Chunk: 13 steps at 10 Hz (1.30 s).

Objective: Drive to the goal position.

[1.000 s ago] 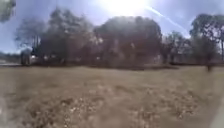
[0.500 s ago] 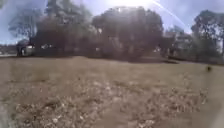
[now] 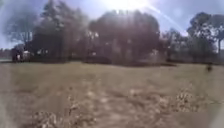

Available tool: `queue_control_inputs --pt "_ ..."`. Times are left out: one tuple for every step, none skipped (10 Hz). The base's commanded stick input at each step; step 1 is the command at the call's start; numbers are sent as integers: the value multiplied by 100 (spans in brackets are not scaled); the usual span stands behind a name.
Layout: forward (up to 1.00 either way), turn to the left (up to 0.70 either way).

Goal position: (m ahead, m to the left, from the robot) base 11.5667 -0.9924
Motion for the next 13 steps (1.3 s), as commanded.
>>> queue_control_inputs --pt "70 -35" --pt "70 -14" --pt "70 0" --pt "70 0" --pt "70 0" --pt "70 0" --pt "70 0" --pt "70 -5" --pt "70 -30" --pt "70 -35" --pt "70 -28" --pt "70 0" --pt "70 0"
